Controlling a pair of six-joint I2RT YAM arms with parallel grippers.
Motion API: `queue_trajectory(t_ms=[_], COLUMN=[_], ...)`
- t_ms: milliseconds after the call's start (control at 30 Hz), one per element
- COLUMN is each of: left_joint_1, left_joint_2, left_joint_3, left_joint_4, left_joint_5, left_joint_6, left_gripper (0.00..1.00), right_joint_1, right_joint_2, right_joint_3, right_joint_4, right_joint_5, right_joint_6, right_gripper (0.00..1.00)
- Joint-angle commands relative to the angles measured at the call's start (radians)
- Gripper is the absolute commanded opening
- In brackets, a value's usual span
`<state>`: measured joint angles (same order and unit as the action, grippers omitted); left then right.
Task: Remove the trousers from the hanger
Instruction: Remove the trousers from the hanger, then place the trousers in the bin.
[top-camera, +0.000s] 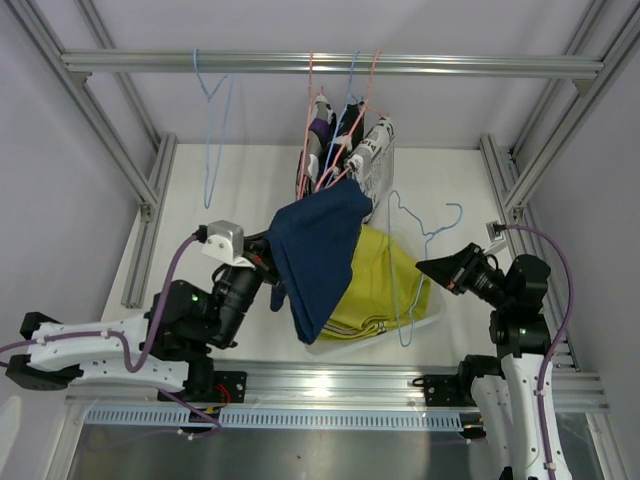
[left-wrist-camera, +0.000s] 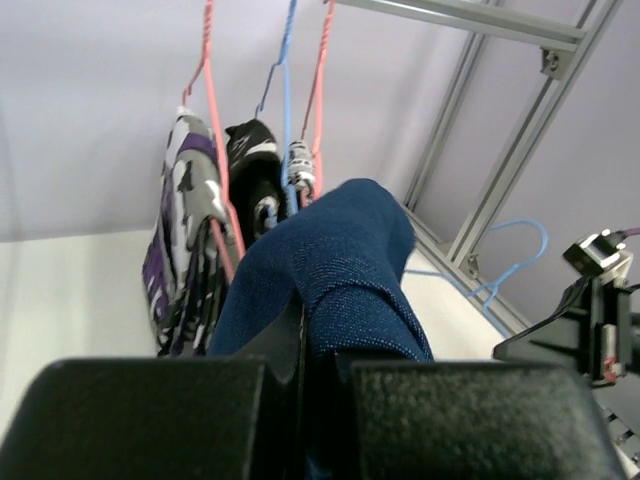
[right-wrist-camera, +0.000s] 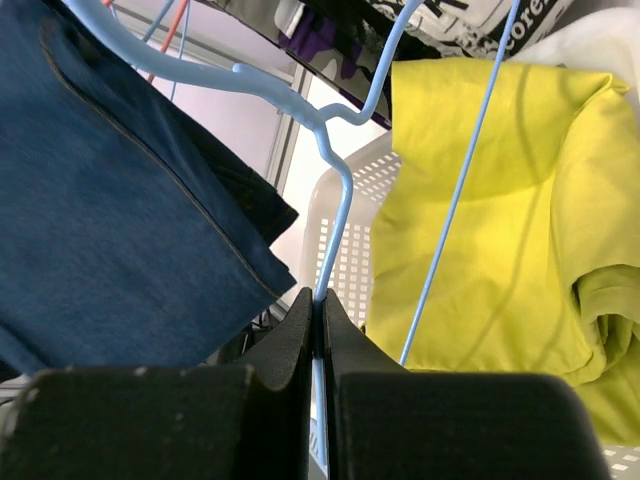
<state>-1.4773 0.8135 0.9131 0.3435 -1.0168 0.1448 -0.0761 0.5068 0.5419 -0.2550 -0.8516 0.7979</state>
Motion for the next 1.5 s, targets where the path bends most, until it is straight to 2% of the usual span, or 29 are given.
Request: queue_trajectory(t_ms=[0, 233, 400, 633, 933, 1133, 1300, 1367, 1467], left_joint_1=[-0.001, -0.001, -0.001, 0.002, 0.008, 0.005, 0.003, 0.003, 0.003], left_joint_2=[-0.088, -0.146, -0.120, 0.070, 0.429, 0.634, 0.720, 0.760, 0.821], left_joint_3=[-0.026, -0.056, -0.063, -0.069, 0.006, 0.157, 0.269, 0.288, 0.332], left_joint_4=[-0.073, -0.190, -0.183, -0.138, -0.241, -0.270, -0.265, -0.267, -0.276], left_joint_5=[-0.025, -0.100, -0.150, -0.132, -0.020, 0.056, 0.116, 0.139, 0.172], left_joint_6=[-0.073, -0.103, -0.074, -0.083, -0.355, -0.425, -0.435, -0.435, -0.442], left_gripper=[0.01, 0.01, 0.01, 0.01, 0.01, 0.01, 0.01, 0.04, 0.18], right_joint_1=[-0.016, -0.028, -0.031, -0.036, -0.048, -0.051, -0.053, -0.053, -0.053], right_joint_2=[-0.001, 0.002, 0.009, 0.015, 0.021, 0.019, 0.032, 0.032, 0.029], right_joint_3=[0.067, 0.118, 0.147, 0.200, 0.314, 0.348, 0.411, 0.438, 0.469], right_joint_4=[-0.013, -0.032, -0.029, -0.044, -0.115, -0.148, -0.231, -0.245, -0.286], right_joint_5=[-0.044, -0.041, -0.046, -0.055, -0.067, -0.064, -0.030, -0.018, 0.002], right_joint_6=[-0.034, -0.035, -0.026, -0.023, -0.045, -0.060, -0.114, -0.131, -0.157], right_gripper=[0.00, 0.00, 0.00, 0.00, 0.00, 0.00, 0.00, 0.00, 0.00])
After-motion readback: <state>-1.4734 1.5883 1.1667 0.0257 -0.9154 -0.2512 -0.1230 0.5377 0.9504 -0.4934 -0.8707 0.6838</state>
